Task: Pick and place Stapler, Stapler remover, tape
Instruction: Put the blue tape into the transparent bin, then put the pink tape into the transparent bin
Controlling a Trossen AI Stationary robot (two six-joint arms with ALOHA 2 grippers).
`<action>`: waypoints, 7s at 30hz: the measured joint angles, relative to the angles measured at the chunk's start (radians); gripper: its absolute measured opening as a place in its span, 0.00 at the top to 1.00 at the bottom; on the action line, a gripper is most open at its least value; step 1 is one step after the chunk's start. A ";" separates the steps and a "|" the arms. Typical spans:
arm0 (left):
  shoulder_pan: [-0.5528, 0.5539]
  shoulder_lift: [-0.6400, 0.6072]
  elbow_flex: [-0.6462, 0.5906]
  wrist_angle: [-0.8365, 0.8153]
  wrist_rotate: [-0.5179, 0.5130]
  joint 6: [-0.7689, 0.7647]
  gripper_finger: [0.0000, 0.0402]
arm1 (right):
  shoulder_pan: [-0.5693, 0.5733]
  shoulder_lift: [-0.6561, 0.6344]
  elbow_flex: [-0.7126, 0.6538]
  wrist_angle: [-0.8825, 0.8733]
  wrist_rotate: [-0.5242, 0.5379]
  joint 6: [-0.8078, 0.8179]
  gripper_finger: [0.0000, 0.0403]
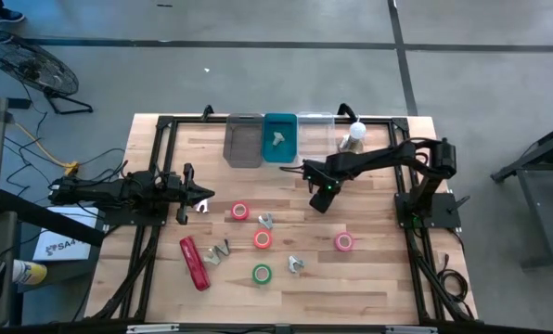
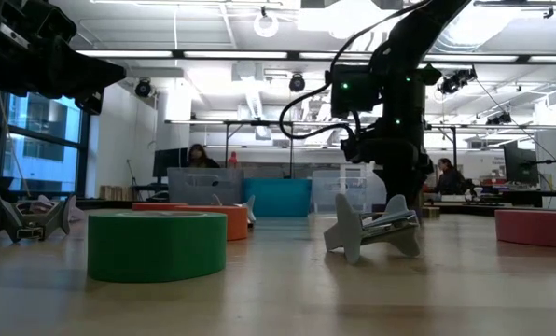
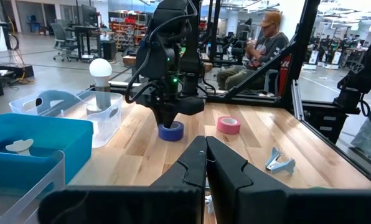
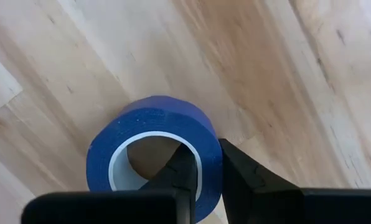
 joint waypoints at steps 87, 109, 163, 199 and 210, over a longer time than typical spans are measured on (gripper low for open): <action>0.000 0.000 0.000 0.000 0.000 0.000 0.99 | -0.076 -0.074 0.226 -0.138 0.053 -0.163 0.91; 0.000 0.000 0.000 0.000 0.000 0.000 0.99 | -0.265 -0.074 0.399 -0.204 0.149 -0.289 0.91; 0.000 0.000 0.000 0.000 0.000 0.000 0.99 | -0.376 0.170 0.399 -0.069 0.051 -0.090 0.75; 0.000 0.000 0.000 0.000 0.000 0.000 0.99 | -0.313 -0.079 0.399 -0.199 0.040 -0.168 0.57; 0.000 0.000 0.000 0.000 0.000 0.000 0.99 | -0.181 -0.114 0.399 -0.269 0.036 -0.252 0.57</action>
